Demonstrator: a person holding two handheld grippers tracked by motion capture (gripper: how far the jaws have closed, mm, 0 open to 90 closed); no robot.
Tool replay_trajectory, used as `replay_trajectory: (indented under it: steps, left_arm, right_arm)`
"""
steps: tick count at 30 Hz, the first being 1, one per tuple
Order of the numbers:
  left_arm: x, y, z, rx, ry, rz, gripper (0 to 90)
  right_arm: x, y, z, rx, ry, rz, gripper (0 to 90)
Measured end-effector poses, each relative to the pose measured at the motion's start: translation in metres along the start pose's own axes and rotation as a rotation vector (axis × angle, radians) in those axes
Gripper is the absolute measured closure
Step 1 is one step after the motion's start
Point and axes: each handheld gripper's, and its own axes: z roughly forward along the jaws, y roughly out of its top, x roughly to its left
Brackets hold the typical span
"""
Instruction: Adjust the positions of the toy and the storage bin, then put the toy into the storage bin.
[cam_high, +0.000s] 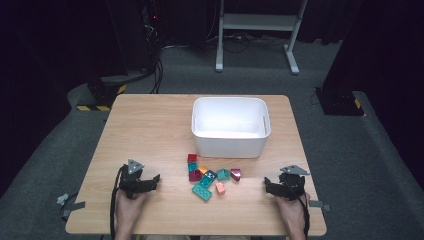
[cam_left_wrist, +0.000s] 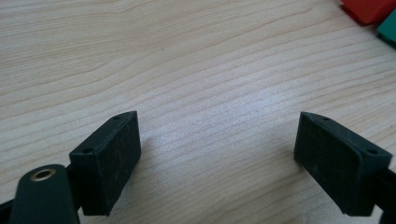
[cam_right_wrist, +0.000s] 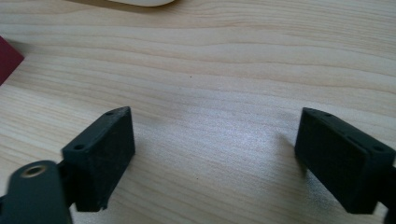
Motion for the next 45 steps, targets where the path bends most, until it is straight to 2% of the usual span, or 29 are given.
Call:
replay_trajectory:
  steps: [2, 6, 14, 17, 21, 29, 37, 45]
  left_arm:
    - [0.0, 0.0, 0.0, 0.0, 0.0, 0.0, 14.8]
    - [0.0, 0.0, 0.0, 0.0, 0.0, 0.0, 14.8]
    - [0.0, 0.0, 0.0, 0.0, 0.0, 0.0, 14.8]
    - [0.0, 0.0, 0.0, 0.0, 0.0, 0.0, 14.8]
    - [0.0, 0.0, 0.0, 0.0, 0.0, 0.0, 14.8]
    - [0.0, 0.0, 0.0, -0.001, -0.001, 0.001, 15.3]
    - [0.001, 0.0, 0.0, -0.002, -0.001, 0.002, 15.4]
    - [0.001, 0.0, 0.0, -0.002, -0.002, 0.003, 15.4]
  right_arm:
    - [0.003, 0.0, -0.002, -0.004, 0.007, -0.004, 18.3]
    - [0.008, 0.0, -0.001, -0.01, 0.019, -0.019, 19.6]
    - [0.018, -0.001, -0.002, -0.028, 0.036, -0.02, 22.9]
    - [0.024, 0.002, -0.001, -0.016, 0.069, -0.047, 26.0]
    - [0.028, 0.003, -0.002, -0.011, 0.078, -0.062, 27.6]
    - [0.038, 0.006, -0.009, -0.04, 0.111, -0.089, 30.6]
    - [0.049, 0.009, -0.013, -0.065, 0.173, -0.111, 35.1]
    - [0.068, 0.02, -0.012, -0.086, 0.236, -0.145, 37.9]
